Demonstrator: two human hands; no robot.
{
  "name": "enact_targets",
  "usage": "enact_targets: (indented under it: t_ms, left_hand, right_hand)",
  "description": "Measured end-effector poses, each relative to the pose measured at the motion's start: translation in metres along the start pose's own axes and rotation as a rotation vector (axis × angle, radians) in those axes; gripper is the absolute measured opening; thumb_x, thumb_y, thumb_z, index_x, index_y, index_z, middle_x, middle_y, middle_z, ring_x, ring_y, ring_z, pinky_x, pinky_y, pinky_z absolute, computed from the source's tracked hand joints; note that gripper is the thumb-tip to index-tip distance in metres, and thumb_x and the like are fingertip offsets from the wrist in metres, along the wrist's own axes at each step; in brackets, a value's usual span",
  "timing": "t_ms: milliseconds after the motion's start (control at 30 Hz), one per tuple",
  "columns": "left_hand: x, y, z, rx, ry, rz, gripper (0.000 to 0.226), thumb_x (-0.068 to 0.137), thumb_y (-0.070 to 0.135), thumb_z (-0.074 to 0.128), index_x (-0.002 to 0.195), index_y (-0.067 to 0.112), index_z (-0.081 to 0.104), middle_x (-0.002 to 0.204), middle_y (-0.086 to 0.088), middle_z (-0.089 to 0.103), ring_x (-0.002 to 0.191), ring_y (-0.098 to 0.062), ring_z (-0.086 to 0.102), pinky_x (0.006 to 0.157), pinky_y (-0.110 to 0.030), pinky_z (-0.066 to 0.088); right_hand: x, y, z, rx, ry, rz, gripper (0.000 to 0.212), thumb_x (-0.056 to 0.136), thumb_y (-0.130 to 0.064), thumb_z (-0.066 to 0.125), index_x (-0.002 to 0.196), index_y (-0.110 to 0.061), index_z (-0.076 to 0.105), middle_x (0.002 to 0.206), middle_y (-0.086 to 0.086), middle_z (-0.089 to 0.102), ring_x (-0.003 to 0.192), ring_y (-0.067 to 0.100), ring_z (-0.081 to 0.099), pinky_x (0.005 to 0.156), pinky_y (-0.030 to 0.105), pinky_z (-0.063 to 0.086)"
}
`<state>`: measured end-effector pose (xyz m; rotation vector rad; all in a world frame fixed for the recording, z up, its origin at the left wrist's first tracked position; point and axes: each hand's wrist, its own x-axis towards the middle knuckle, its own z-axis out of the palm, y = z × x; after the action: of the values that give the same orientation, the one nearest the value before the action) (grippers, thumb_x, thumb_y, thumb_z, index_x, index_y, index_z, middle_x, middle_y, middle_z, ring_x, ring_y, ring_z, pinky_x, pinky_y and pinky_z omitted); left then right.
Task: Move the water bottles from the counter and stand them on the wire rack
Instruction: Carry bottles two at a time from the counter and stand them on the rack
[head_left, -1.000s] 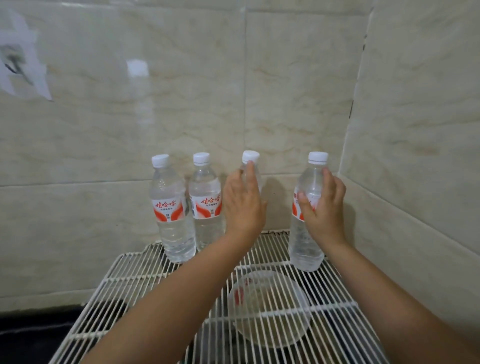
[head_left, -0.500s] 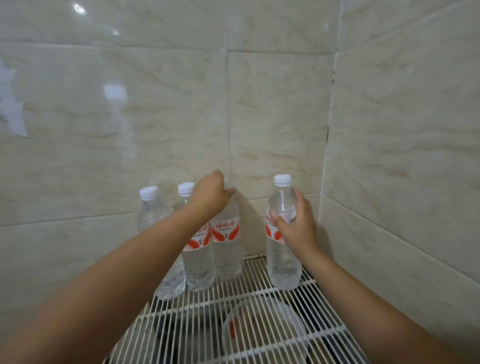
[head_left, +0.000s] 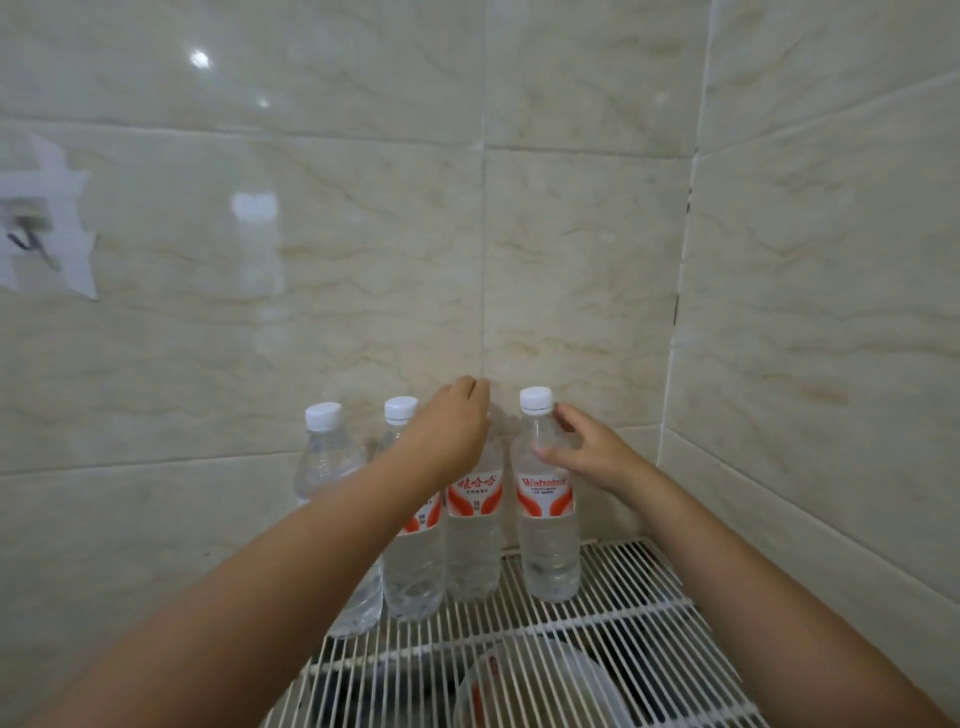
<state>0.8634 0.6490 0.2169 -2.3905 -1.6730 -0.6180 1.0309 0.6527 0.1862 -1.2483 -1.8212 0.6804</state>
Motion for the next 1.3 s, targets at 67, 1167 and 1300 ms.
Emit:
enact_targets:
  t_ms: [67,1167,1300]
  left_hand:
    - [-0.002,-0.001,0.001,0.053,-0.001,0.046,0.051,0.091,0.003,0.041,0.138,0.005,0.023,0.143,-0.013,0.032,0.129,-0.026,0.034,0.105,-0.034,0.032]
    - [-0.010,-0.007,-0.006,-0.032,-0.018,0.003,0.063,0.089,-0.006,0.036,0.144,0.014,0.012,0.155,-0.003,0.013,0.139,-0.020,0.025,0.111,-0.027,0.026]
    - [-0.007,-0.006,-0.005,-0.024,-0.036,-0.007,0.061,0.091,-0.002,0.037,0.144,0.012,0.011,0.155,-0.004,0.012,0.139,-0.021,0.023,0.111,-0.028,0.024]
  right_hand:
    - [0.008,-0.015,-0.003,-0.142,0.180,-0.037,0.032,0.083,-0.039,0.059,0.106,-0.016,0.056,0.099,0.000,0.061,0.088,0.015,0.054,0.066,0.023,0.042]
    - [0.019,-0.047,-0.011,-0.440,0.025,-0.115,0.036,0.084,-0.017,0.059,0.120,-0.015,0.056,0.127,0.008,0.057,0.110,0.023,0.054,0.092,0.030,0.042]
    - [0.022,-0.043,-0.013,-0.371,0.008,-0.107,0.036,0.085,-0.014,0.058,0.121,-0.014,0.055,0.129,0.008,0.056,0.114,0.022,0.053,0.096,0.031,0.042]
